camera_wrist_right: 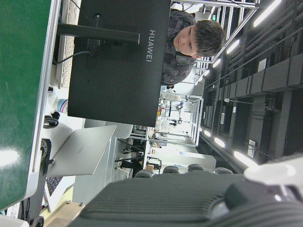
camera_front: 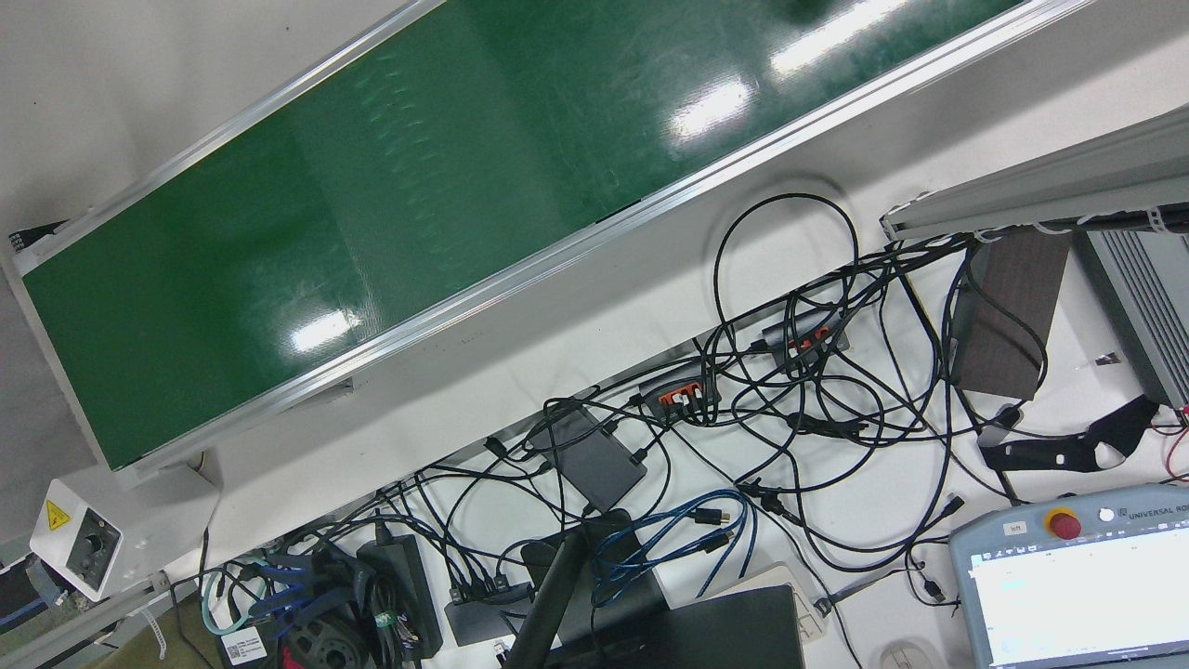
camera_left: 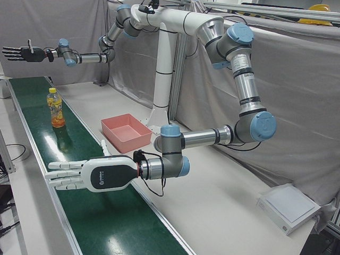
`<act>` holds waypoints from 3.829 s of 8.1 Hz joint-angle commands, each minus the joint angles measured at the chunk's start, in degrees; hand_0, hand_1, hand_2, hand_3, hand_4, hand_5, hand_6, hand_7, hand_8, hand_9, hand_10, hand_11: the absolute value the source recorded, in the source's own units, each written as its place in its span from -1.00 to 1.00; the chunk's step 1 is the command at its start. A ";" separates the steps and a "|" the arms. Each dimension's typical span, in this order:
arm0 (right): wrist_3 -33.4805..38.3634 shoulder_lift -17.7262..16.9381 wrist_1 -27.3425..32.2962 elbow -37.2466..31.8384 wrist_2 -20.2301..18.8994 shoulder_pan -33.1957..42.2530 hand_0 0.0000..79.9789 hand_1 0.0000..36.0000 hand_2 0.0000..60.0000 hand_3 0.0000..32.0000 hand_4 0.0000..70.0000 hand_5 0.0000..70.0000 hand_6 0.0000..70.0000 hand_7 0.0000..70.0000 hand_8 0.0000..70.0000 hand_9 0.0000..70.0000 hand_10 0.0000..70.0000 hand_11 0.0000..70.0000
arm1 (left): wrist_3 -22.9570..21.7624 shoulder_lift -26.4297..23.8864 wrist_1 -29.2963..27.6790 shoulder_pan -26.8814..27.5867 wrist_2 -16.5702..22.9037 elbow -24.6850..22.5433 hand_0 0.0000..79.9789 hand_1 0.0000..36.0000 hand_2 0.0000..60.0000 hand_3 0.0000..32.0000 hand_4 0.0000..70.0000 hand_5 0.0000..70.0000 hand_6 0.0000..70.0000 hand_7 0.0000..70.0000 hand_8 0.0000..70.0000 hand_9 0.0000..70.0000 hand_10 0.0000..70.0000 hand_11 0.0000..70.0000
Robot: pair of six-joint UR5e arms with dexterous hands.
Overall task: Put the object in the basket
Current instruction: 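Move the left hand over the conveyor toward the approaching juice bottle, then close the left hand around the juice bottle's body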
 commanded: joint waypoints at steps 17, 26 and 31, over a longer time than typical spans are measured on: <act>0.00 0.09 0.00 0.09 0.00 0.00 -1.00 -1.00 -1.00 -1.00 -1.00 -1.00 -1.00 -1.00 -1.00 -1.00 -1.00 -1.00 | 6.24 -15.35 4.28 14.38 -2.73 0.74 0.19 -0.31 -1.00 -1.00 -0.93 -0.96 -1.00 -1.00 -1.00 -1.00 -0.84 -0.71; 0.00 0.09 0.00 0.09 0.00 0.00 -1.00 -1.00 -1.00 -1.00 -1.00 -1.00 -1.00 -1.00 -1.00 -1.00 -1.00 -1.00 | 6.94 -16.86 3.75 16.31 -5.45 4.16 0.22 -0.28 -1.00 -1.00 -0.89 -0.96 -1.00 -1.00 -1.00 -1.00 -0.84 -0.72; 0.00 0.09 0.00 0.09 0.00 0.09 -1.00 -1.00 -1.00 -1.00 -1.00 -1.00 -1.00 -1.00 -1.00 -1.00 -1.00 -1.00 | 6.33 -17.39 0.78 16.67 -5.54 3.90 0.21 -0.23 -0.95 -1.00 -0.91 -0.93 -1.00 -1.00 -1.00 -0.99 -0.86 -0.74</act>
